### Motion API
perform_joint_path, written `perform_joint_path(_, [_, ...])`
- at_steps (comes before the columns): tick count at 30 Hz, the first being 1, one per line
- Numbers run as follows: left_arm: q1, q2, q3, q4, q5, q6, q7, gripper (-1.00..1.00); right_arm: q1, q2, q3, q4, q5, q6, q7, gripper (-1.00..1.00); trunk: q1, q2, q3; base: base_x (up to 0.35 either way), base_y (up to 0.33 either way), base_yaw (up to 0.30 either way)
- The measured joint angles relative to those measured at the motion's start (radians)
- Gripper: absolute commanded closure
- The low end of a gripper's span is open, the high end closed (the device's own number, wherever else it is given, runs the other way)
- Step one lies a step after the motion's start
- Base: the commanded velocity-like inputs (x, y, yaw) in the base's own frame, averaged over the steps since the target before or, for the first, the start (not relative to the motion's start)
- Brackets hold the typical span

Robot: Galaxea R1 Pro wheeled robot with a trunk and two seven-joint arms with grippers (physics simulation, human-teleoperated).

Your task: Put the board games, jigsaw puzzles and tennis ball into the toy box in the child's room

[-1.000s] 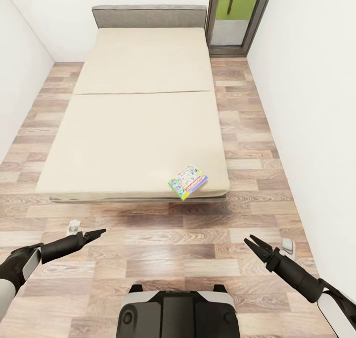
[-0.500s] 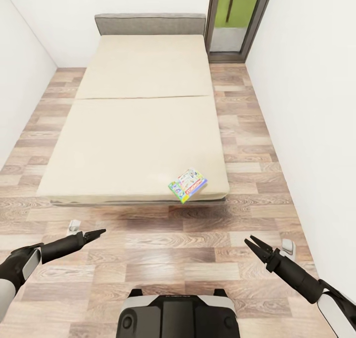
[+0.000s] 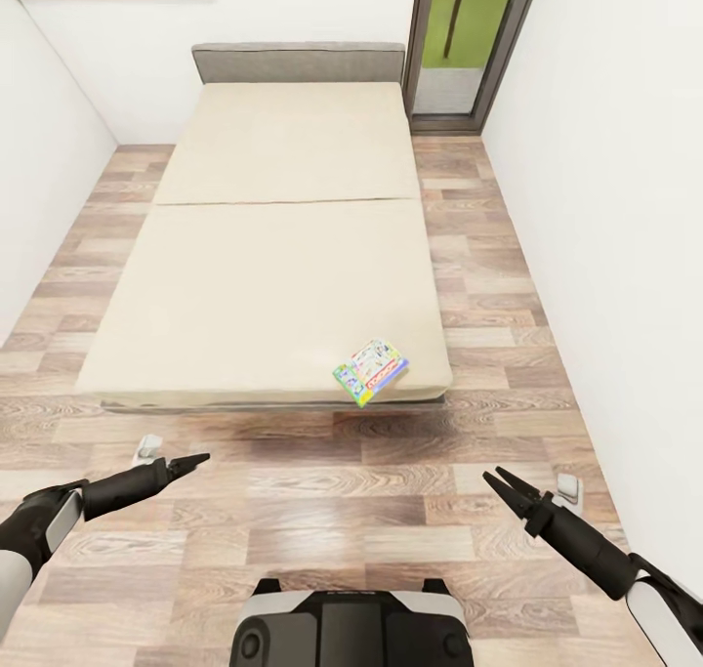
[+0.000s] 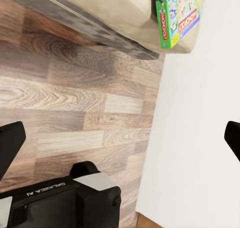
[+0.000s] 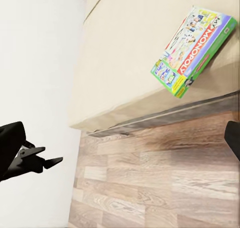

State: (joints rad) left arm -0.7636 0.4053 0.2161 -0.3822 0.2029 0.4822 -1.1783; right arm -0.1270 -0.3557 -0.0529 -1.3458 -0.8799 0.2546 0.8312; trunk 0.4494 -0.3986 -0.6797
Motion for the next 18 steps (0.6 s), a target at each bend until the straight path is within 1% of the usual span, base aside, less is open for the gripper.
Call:
perform_joint_path(4, [0.000, -0.001, 0.000, 0.000, 0.000, 0.001, 0.050, -1.00, 0.000, 0.000, 0.001, 0.017, -0.001, -0.001, -0.024, -1.00, 0.000, 0.000, 0.007, 0.000, 0.000, 0.000])
perform_joint_path(7, [0.000, -0.002, -0.001, 0.000, 0.000, 0.001, 0.074, -1.00, 0.000, 0.000, 0.001, 0.024, 0.000, 0.000, -0.039, -1.00, 0.000, 0.000, 0.012, 0.000, 0.000, 0.000])
perform_joint_path(12, [-0.001, -0.003, -0.001, 0.000, -0.001, 0.001, 0.088, -1.00, 0.000, 0.000, 0.002, 0.029, -0.001, 0.000, -0.056, -1.00, 0.000, 0.000, 0.020, 0.000, 0.000, 0.000])
perform_joint_path(18, [-0.001, -0.001, -0.001, -0.001, -0.001, 0.001, 0.091, -1.00, 0.000, 0.000, 0.002, 0.033, -0.001, 0.001, -0.064, -1.00, 0.000, 0.000, 0.030, 0.000, 0.000, 0.000])
